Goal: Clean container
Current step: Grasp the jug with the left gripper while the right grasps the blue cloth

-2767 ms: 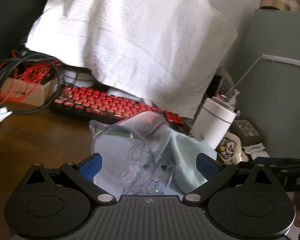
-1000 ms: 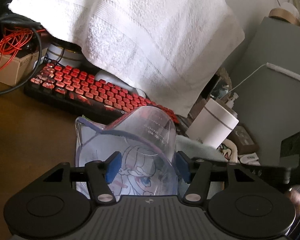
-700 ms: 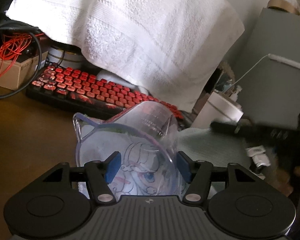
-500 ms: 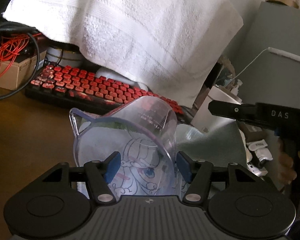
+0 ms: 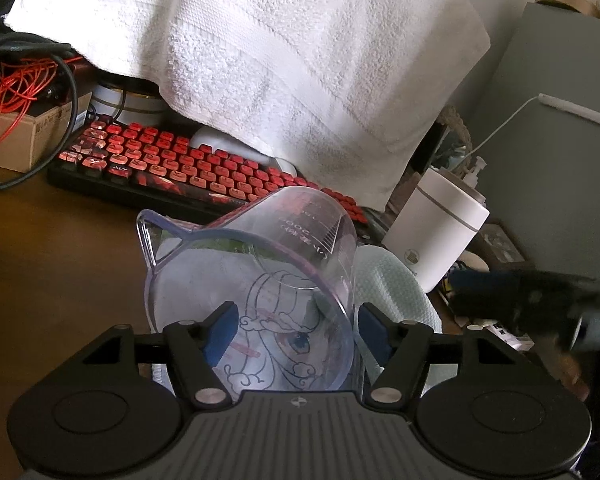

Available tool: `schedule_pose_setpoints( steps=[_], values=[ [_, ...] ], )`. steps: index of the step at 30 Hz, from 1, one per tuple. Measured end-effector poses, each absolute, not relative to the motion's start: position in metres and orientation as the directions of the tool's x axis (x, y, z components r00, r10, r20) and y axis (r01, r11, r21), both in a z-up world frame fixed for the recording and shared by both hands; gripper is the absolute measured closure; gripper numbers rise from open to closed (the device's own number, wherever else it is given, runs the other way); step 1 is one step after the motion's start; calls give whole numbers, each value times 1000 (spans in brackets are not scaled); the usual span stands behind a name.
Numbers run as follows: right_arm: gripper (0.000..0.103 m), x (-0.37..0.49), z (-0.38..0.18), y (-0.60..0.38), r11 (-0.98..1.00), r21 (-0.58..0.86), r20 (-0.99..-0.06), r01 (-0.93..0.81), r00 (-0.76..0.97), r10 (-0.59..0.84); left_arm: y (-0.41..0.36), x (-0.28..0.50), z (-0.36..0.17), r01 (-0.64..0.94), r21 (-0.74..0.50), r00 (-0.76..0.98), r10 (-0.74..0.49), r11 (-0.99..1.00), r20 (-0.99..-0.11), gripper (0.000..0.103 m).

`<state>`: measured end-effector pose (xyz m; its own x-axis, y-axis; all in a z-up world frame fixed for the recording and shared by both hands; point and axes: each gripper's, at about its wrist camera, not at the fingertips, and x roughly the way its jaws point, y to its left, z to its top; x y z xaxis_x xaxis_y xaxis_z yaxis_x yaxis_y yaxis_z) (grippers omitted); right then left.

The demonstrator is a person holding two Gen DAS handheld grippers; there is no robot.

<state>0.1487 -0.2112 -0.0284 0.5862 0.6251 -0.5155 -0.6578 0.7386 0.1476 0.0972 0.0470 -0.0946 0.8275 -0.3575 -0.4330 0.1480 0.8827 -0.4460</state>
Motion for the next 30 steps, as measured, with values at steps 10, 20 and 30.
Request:
schedule_pose_setpoints(
  steps=[10,20,30],
  values=[
    [23,150,-59,-185,667,-47,-681,-743,513,523,47,97,-96,149,-450,828,-360,881,-430,36],
    [3,168,-81,-180,640,-26,-699,-768,472,538,46,98,-96,151,-445,829,-358,883,-429,33],
    [2,169,-81,-175,635,-25,-714,-772,458,529,46,97,-96,151,-441,831,-356,885,-429,33]
  ],
)
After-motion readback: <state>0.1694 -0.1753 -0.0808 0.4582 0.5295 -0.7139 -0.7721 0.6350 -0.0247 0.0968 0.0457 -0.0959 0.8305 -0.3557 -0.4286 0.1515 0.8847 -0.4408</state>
